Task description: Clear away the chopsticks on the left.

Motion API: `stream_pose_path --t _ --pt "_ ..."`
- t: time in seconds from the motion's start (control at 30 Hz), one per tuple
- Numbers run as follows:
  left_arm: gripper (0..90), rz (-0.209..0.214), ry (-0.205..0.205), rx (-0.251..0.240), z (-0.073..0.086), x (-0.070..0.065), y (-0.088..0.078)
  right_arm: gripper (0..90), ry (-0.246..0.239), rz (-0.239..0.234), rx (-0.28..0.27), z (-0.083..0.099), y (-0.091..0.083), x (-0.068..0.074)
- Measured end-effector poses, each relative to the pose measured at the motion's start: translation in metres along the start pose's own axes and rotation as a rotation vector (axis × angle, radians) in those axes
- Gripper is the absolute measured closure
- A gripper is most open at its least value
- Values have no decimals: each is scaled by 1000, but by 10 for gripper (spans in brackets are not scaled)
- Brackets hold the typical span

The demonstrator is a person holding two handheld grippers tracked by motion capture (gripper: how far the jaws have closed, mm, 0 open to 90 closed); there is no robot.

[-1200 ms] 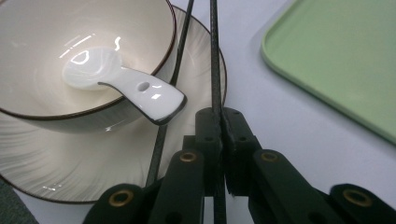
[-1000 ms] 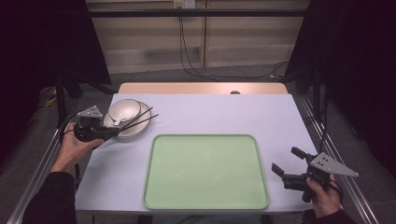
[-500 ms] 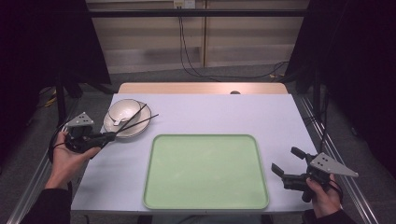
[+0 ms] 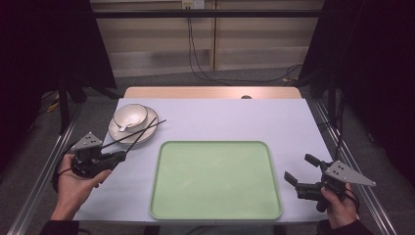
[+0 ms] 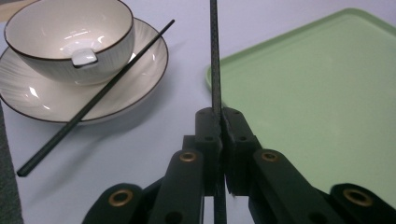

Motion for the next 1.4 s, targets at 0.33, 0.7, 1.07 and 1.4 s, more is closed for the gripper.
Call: stream_pose_path --t 0.33,0.7,1.07,1.4 --pt "860 -53 -103 -24 16 -26 -1 20 -10 -3 -5 -1 1 1" --pt "860 -72 -188 -14 26 -70 4 22 -15 -9 -5 -1 3 2" --pt "860 -88 -295 29 22 -73 42 26 -36 -15 3 -1 3 2" --pt "860 -127 -371 87 26 -78 66 26 -30 -18 2 -1 3 4"
Point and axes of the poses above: each handheld gripper's, and its own axes: y roughly forward along the jaws, z roughly out of its underside, x roughly to its left, the point moved 1 cm from there along y, roughly forward along the jaws, and after that the axes turned 5 degrees about z, right-handed, at the moved point
